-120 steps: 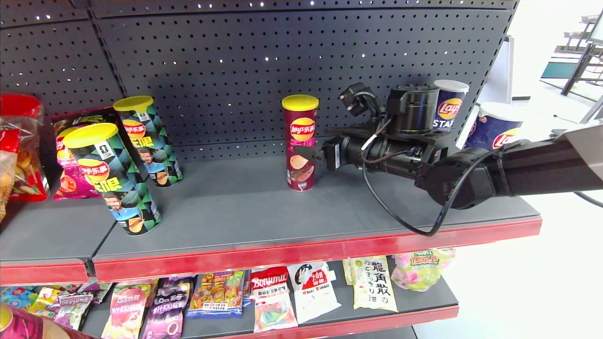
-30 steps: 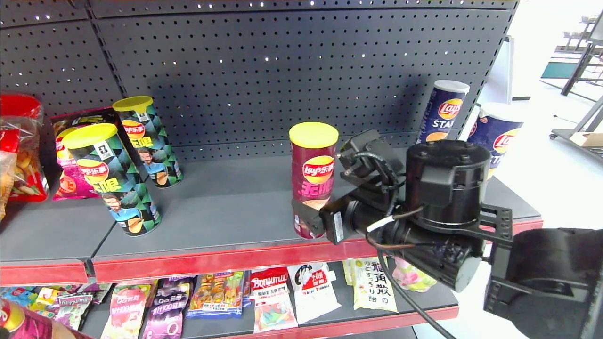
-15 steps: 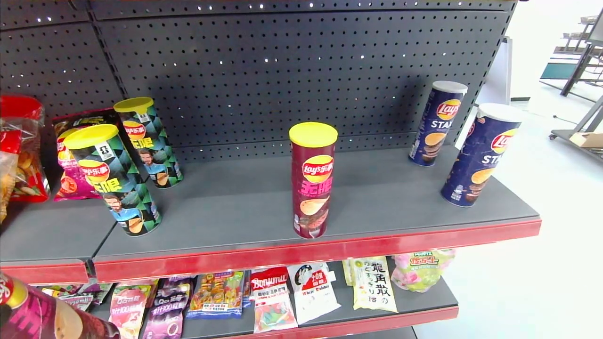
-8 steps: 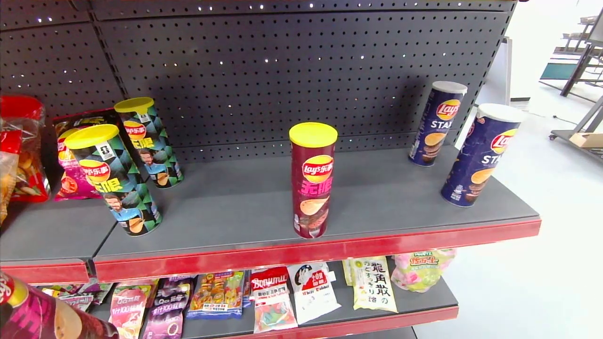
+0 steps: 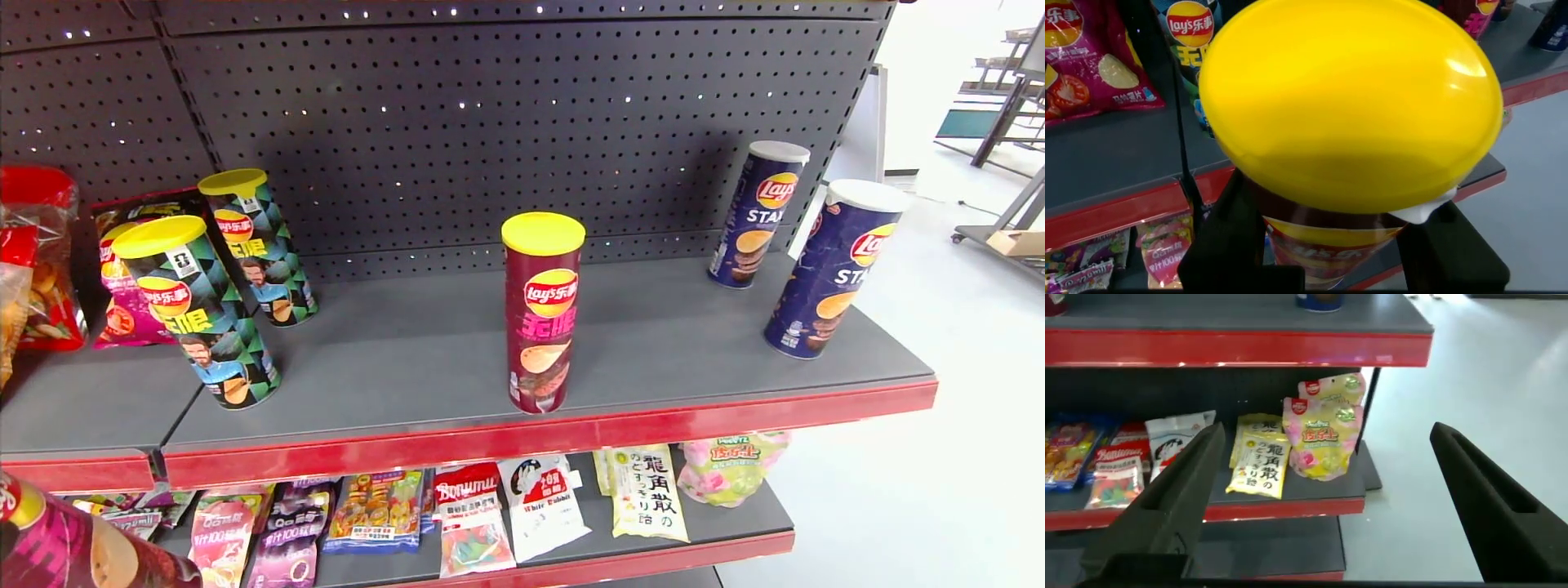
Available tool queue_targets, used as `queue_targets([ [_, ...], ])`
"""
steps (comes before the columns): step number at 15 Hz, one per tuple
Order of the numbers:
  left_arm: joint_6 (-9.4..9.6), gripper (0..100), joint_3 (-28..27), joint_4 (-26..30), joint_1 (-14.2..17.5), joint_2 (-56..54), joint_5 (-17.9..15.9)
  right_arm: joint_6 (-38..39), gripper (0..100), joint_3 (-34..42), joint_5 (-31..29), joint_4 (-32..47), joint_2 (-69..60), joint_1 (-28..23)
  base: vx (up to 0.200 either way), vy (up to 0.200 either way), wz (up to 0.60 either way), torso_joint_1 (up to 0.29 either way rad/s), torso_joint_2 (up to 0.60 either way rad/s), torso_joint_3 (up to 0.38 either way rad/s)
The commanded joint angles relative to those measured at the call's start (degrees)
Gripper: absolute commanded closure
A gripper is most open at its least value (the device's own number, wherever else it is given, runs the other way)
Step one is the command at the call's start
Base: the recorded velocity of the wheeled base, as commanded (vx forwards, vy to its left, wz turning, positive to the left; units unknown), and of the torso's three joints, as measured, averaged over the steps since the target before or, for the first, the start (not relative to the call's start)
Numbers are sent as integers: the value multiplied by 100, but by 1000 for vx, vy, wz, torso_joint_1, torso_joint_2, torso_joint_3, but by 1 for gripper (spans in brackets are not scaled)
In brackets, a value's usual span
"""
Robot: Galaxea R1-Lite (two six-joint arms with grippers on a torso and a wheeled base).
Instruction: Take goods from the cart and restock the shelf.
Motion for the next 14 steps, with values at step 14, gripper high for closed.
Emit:
queue_targets([
  [14,6,100,-73,-1220,-10,1538,-133,357,0,13,-341,166,-343,656,0,0,0,0,0,0],
])
